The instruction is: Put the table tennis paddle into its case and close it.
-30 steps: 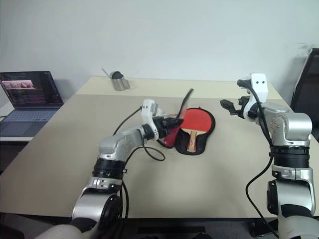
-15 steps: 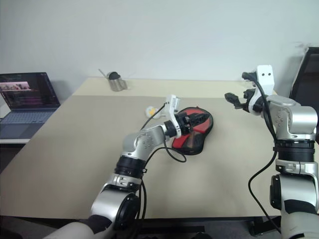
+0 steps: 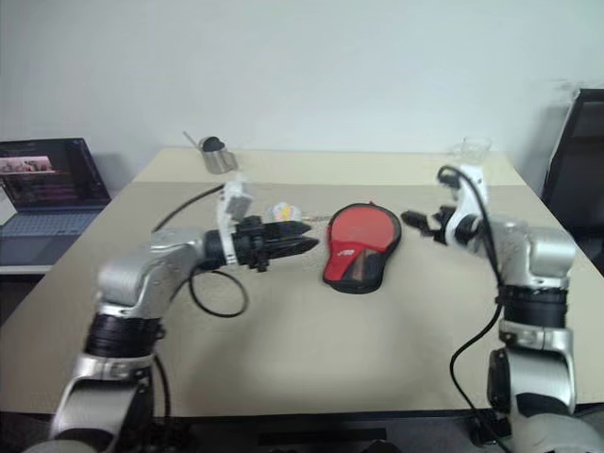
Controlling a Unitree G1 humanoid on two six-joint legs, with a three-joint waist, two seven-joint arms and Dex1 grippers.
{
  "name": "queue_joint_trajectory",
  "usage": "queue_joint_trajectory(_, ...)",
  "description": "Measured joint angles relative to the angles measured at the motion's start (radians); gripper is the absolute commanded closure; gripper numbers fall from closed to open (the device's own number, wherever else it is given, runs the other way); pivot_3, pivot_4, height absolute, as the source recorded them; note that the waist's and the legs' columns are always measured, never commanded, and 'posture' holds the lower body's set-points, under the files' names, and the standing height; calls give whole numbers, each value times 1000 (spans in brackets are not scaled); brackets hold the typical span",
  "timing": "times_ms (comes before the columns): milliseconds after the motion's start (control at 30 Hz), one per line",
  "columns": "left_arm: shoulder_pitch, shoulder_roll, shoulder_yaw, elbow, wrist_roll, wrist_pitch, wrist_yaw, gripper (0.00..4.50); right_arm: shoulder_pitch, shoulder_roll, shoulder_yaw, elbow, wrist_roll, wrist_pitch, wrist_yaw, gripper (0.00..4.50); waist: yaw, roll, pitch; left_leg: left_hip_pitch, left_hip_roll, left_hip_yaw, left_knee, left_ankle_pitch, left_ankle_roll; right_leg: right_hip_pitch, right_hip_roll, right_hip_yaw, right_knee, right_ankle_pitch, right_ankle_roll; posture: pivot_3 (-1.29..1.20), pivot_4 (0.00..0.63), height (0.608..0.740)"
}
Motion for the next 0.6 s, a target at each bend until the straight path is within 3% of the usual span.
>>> queue_joint_trajectory(233,104,167,46,-58,0,2,-46,2165,51,125,2,-30,-7,26,-104,0,2,0,0,0,0,-1,0,0,0,0,-3,-1,-1,0,0,0,150,740)
queue_joint_trajectory(600,137,180,52,-135,-19,36,-13,2165,62,202,1,175,-76,-92,-191,0,2,0,0,0,-1,-1,0,0,0,0,-4,-1,-1,0,0,0,150,740)
